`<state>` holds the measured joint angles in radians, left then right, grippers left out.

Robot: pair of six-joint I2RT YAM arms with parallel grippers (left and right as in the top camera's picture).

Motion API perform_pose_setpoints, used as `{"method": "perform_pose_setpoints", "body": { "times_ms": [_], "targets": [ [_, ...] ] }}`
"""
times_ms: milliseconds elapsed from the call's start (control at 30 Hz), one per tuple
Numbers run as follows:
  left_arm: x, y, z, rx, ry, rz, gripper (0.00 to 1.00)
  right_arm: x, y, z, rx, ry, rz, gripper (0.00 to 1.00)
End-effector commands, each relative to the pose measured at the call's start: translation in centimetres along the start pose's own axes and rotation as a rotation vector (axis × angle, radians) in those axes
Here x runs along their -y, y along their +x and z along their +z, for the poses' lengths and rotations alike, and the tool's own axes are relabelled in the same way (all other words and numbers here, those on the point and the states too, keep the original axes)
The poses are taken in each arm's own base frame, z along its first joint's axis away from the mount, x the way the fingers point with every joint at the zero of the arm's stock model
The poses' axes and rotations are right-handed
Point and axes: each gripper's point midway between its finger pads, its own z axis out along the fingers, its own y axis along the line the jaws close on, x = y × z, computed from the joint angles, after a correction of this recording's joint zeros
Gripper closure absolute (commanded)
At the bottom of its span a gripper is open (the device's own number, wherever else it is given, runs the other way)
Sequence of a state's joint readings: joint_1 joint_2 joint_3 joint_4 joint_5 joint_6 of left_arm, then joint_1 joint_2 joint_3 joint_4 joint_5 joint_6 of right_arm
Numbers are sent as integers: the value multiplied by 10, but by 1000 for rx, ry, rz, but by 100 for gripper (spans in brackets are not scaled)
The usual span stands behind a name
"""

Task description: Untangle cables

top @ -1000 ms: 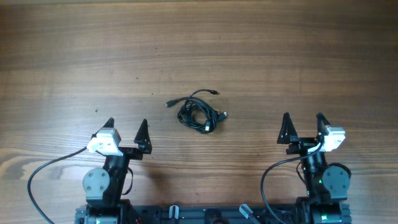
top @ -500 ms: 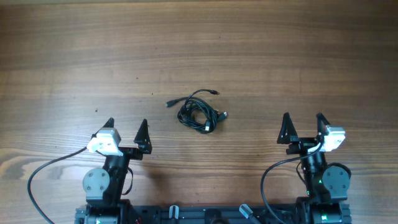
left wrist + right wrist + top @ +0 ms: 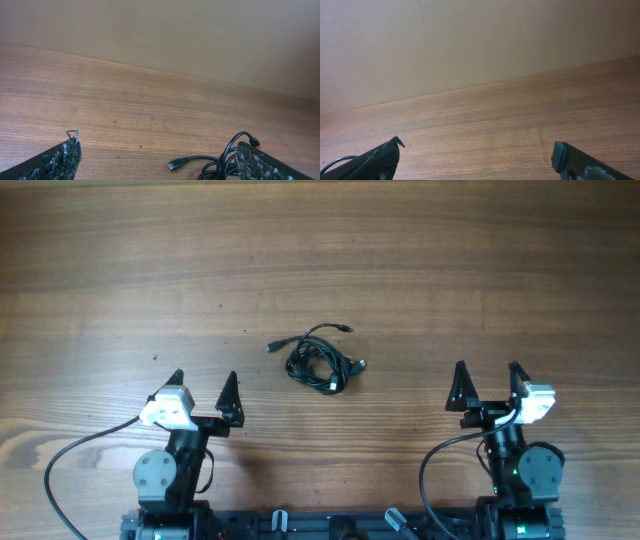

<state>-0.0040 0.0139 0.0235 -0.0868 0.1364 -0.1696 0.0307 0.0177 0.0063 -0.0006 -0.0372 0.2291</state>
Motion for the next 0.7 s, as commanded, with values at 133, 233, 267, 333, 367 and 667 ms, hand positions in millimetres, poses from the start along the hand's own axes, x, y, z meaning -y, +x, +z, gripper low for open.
{"method": "perform_pose_setpoints", "body": {
  "times_ms": [133, 233, 267, 333, 367, 667],
  "targets": [
    [0, 0, 0, 5, 2, 2, 0, -1, 0, 0, -1, -11, -16, 0],
    [0, 0, 0, 5, 2, 2, 0, -1, 0, 0, -1, -11, -17, 0],
    [0, 0, 0, 5, 2, 2, 0, -1, 0, 0, -1, -10, -18, 0],
    [0, 0, 0, 5, 3, 2, 0, 2, -1, 0, 4, 7, -20, 0],
    [0, 0, 0, 5, 2, 2, 0, 4, -2, 0, 10, 22, -20, 0],
    [0, 0, 0, 6, 2, 3, 0, 5, -3, 0, 17, 31, -20, 0]
  ]
}}
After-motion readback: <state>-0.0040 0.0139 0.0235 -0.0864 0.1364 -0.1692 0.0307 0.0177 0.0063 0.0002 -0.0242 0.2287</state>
